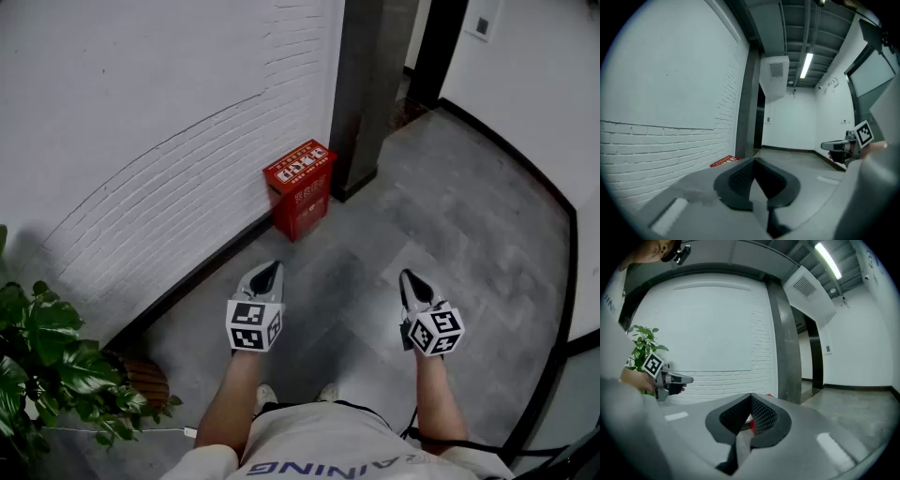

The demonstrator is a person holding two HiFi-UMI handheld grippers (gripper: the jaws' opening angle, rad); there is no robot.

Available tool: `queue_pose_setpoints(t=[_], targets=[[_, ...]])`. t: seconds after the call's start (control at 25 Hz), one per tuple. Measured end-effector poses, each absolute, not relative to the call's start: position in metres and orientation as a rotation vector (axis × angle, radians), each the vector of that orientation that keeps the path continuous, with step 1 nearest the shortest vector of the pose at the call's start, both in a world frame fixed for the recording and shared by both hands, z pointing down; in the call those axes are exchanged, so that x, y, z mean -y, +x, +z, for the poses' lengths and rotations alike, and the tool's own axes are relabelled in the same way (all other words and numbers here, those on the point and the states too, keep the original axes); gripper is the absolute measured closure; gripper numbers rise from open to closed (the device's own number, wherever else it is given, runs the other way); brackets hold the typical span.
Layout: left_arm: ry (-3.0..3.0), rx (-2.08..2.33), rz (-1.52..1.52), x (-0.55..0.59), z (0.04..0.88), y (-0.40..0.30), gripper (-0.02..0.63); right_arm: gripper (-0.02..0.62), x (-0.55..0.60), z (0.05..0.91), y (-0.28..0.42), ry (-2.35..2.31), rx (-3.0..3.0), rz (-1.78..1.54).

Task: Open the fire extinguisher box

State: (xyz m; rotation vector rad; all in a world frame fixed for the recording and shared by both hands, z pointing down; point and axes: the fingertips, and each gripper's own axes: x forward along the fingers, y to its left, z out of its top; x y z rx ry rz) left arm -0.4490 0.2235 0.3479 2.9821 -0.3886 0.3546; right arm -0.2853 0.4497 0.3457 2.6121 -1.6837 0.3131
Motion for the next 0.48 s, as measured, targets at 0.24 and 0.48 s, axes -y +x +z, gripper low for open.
queue_pose_setpoints(t=[0.24, 0.48], targets=[[3.007, 0.407, 0.333, -0.248, 0.343, -0.408, 0.600, 0.592, -0.475, 0.357, -0.238, 2.629, 1.699, 0.330], [3.000, 0.430, 0.372, -0.233, 0.355, -0.367, 0.600, 0.592, -0.457, 0.374, -0.199, 2.620, 1.731, 0.366]])
